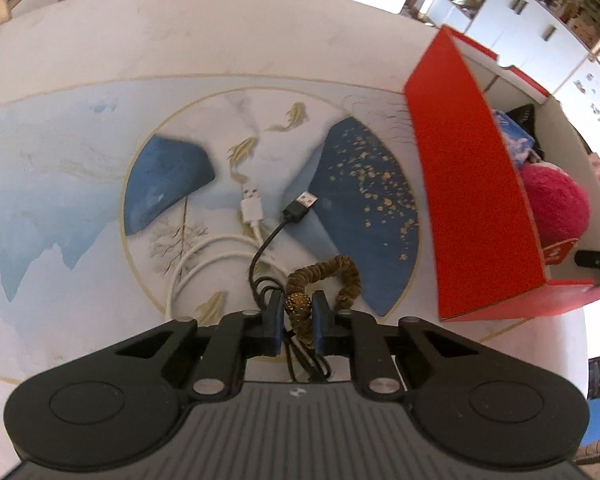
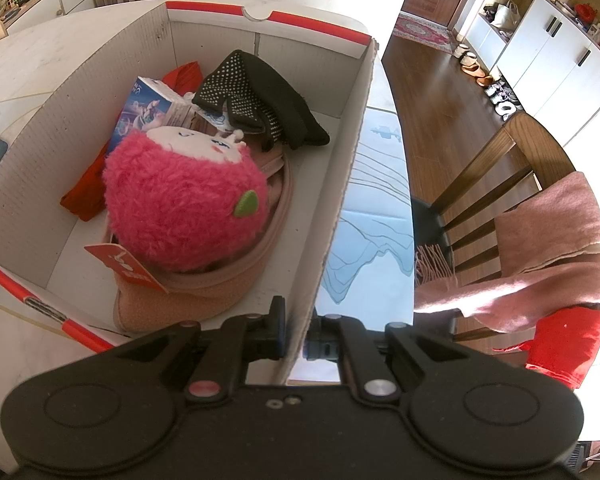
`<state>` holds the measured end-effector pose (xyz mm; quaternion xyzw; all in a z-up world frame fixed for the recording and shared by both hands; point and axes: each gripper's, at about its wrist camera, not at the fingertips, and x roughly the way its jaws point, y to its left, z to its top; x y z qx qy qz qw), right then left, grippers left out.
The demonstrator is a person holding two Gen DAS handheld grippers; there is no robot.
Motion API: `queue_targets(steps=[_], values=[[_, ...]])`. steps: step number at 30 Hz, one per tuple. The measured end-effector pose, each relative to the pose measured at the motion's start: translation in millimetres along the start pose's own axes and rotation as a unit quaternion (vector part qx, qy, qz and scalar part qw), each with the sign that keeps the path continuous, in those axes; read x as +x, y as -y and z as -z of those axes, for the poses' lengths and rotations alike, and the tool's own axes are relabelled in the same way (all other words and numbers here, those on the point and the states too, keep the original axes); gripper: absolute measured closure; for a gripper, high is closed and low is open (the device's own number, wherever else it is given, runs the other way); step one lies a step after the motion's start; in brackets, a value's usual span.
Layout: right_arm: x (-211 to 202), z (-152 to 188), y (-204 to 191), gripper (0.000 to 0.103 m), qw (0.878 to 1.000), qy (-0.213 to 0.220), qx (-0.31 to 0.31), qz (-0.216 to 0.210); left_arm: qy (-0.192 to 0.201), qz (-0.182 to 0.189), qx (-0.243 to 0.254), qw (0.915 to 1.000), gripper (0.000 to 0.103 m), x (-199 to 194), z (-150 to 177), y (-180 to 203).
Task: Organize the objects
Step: 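Grasp the brown scrunchie with the left gripper and lift it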
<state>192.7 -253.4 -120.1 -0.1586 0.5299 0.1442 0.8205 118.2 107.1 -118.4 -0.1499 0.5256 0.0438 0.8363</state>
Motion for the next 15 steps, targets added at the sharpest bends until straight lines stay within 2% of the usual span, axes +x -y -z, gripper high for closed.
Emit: queue_targets(steps=[6,15], values=[[0,0,0,0.096,1.000,0.000,0.000,0.000,0.033,0.029,0.027,0.9987,0.090,-23,-8,13],[1,-1,0,0.096,1.000,0.000,-0.002,0.000,0.083,0.073,0.049,0.9927,0.090,-65,-41,34]])
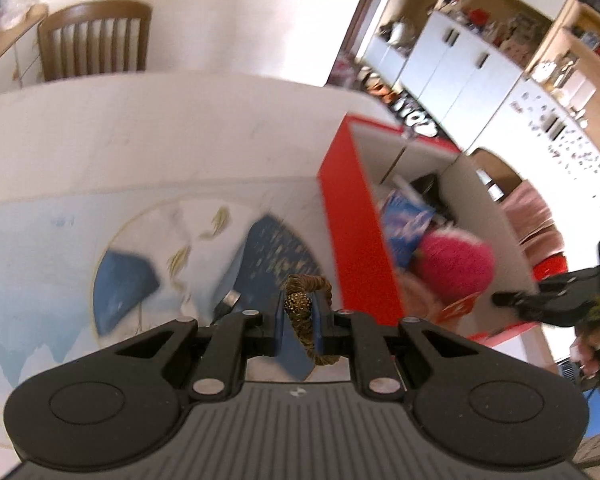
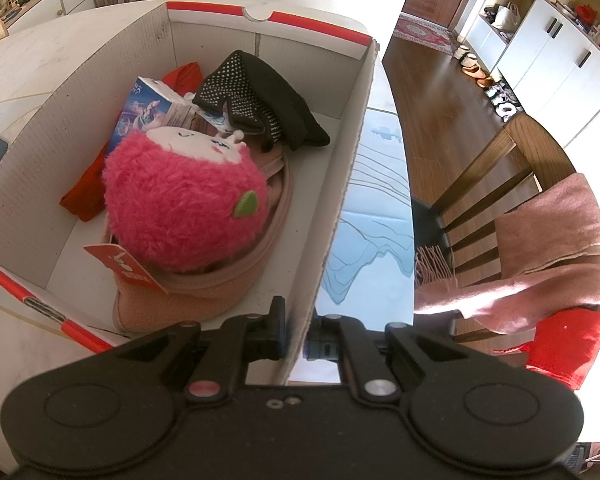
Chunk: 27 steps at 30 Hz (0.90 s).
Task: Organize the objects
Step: 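Grasp the brown scrunchie with the left gripper and lift it, then carry the brown scrunchie into the white box and open the left gripper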
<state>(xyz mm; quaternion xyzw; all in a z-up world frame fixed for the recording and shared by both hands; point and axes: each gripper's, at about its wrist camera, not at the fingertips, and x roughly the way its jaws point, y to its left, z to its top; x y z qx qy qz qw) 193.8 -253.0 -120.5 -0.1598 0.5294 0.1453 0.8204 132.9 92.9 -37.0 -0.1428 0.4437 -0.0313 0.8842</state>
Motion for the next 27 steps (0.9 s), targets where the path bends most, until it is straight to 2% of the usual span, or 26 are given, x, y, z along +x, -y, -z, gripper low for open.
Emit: queue_targets(steps=[6,13,21,27], values=[[0,0,0,0.096,1.000,0.000,0.000,0.000,0.030,0.027,0.032,0.9987,0.090,-15,-30,22],[0,-1,0,0.096,1.000,0.001,0.000,0.000,0.043,0.051,0.082,0.9944,0.090,-13,-63,60],[0,-1,0,0.096,1.000,0.002,0.003,-0.001,0.026,0.076,0.140,0.9869,0.090,22,-87,116],[1,-1,0,0.096,1.000,0.002,0.005,-0.002,0.011,0.088,0.160,0.9831,0.090,54,-96,147]])
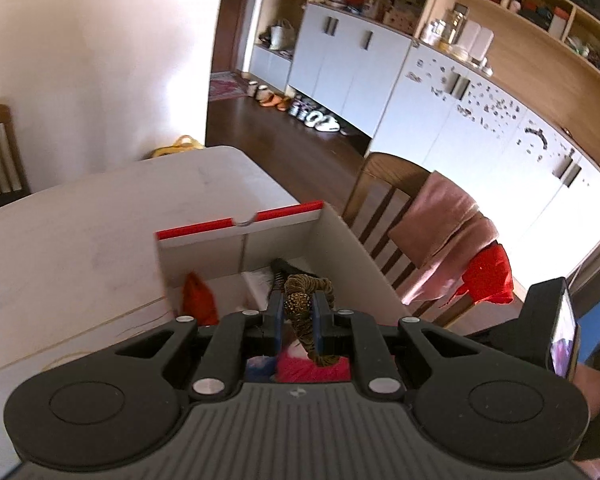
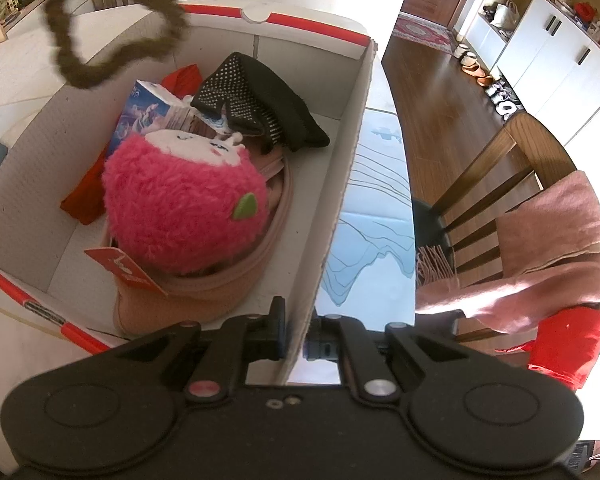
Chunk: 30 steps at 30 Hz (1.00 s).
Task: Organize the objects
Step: 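Carry the brown scrunchie into the white box and open the left gripper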
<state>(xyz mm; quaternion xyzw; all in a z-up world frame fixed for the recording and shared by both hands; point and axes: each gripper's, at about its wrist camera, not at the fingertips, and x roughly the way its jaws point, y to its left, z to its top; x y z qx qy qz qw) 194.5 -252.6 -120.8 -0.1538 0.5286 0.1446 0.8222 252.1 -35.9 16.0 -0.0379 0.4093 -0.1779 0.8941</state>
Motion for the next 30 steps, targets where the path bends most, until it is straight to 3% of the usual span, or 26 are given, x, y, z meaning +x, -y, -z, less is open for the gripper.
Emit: queue_targets(steps=[14,30], values=[[0,1,0,0.096,1.000,0.001,0.005,-0.002,-0.045,0.005,0.011,0.9989,0.090,77,-4,16],[1,1,0,0.097,1.000,0.002,0.006,-0.003,-0.102,-0.031,0.014,0.9942,0.090,120,12,-3]])
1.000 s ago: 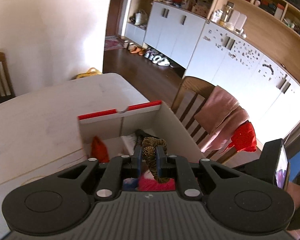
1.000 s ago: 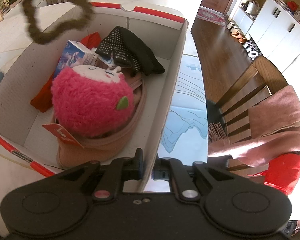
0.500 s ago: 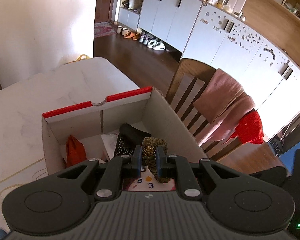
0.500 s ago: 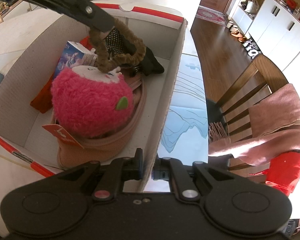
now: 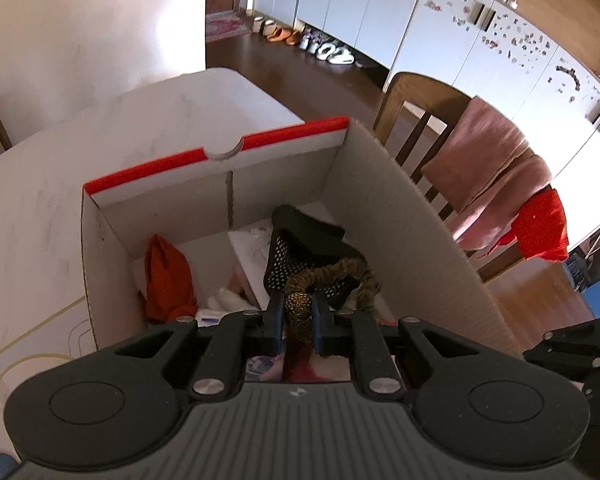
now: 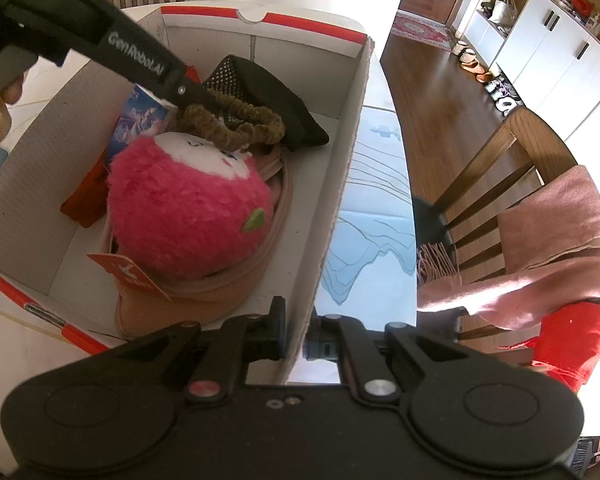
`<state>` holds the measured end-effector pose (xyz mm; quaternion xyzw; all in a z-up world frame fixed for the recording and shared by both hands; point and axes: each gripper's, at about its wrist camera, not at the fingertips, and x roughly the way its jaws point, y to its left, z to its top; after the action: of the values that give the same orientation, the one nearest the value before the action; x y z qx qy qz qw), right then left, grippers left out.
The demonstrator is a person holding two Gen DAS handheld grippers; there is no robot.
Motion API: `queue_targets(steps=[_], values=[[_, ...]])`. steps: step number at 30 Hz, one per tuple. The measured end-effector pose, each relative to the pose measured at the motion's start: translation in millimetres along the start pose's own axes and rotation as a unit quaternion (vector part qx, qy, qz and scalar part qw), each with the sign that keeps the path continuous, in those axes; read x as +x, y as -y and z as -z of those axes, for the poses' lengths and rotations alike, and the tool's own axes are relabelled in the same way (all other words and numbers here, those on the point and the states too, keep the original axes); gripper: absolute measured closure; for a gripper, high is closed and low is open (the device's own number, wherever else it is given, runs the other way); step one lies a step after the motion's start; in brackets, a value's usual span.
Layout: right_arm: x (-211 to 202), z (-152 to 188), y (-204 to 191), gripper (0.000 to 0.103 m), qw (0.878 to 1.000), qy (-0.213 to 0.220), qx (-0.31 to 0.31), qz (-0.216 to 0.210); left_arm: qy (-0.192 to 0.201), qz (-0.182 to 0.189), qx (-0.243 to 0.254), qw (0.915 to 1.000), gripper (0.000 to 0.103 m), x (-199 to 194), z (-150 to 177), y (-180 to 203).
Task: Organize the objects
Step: 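Carry the brown scrunchie into the white box and open the left gripper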
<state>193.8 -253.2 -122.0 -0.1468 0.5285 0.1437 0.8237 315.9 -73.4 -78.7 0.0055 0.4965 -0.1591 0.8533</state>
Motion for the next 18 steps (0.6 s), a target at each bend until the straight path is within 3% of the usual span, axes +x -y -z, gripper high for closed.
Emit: queue_targets(steps=[7,10,13,15,18], values=[[0,0,-1,0.097,1.000,-0.001,0.000,0.001,-0.003,-0.004,0.008,1.0000,0.090,1,2,0],[1,0,-2,0.097,1.000,-0.002,0.000,0.001,-0.002,-0.008,0.013,0.9999,0.084,-1,2,1],[1,0,-1,0.097,1.000,-0.001,0.000,0.001,0.002,-0.008,0.013,0.9999,0.066,-5,3,0],[1,0,-1,0.096,1.000,-0.001,0.000,0.001,0.008,-0.008,0.010,0.9999,0.044,-9,4,-2],[1,0,-2,0.097,1.000,-0.002,0.001,0.001,0.014,0.001,0.005,0.9999,0.043,-16,7,-4]])
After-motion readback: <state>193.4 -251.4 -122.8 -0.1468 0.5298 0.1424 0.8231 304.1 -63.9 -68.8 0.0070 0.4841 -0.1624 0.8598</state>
